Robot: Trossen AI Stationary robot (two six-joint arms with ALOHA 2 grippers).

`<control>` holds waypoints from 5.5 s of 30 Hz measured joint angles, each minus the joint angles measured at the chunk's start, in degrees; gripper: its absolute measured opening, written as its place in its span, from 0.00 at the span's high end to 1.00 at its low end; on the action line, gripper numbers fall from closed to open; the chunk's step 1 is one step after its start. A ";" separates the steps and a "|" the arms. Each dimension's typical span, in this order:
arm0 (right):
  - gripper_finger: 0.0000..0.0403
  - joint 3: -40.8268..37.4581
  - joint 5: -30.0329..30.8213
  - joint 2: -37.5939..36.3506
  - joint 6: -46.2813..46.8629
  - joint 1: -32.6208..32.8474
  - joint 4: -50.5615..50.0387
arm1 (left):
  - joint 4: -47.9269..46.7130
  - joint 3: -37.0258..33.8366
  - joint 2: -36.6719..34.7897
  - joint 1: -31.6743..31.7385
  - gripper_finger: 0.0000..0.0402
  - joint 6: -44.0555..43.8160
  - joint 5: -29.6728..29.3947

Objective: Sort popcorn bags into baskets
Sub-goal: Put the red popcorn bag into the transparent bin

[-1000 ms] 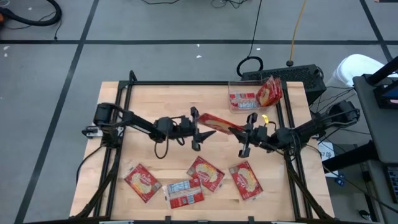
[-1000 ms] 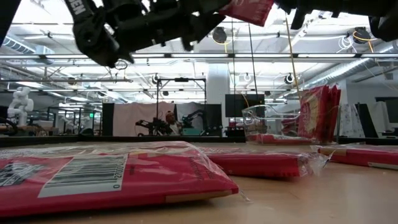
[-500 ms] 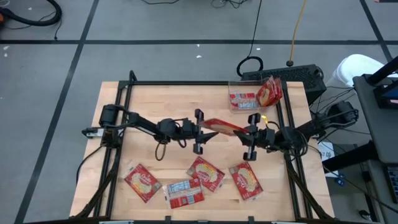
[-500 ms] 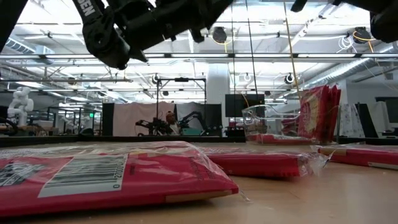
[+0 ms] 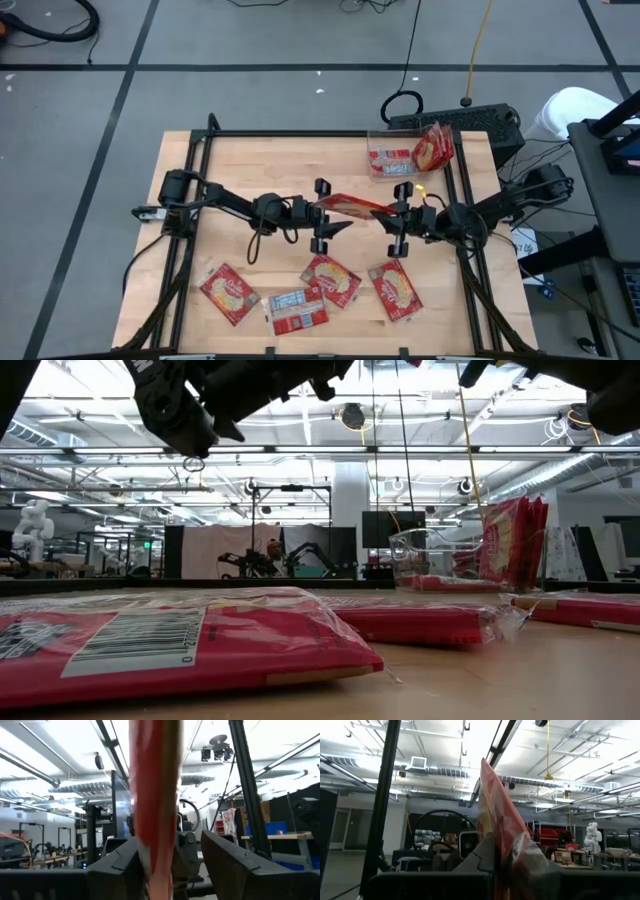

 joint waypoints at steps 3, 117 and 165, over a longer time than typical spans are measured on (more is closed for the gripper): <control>0.98 0.00 -0.15 -1.15 -0.49 0.02 0.08 | -0.24 0.06 0.00 0.51 0.58 -0.86 0.00; 1.00 38.71 19.67 -18.27 34.70 -8.32 -127.32 | -66.47 -5.99 -8.13 6.55 0.31 -10.10 -27.39; 1.00 17.60 35.71 -29.87 54.14 -27.80 -134.20 | -65.70 -5.99 -8.11 6.52 0.40 -11.73 -26.58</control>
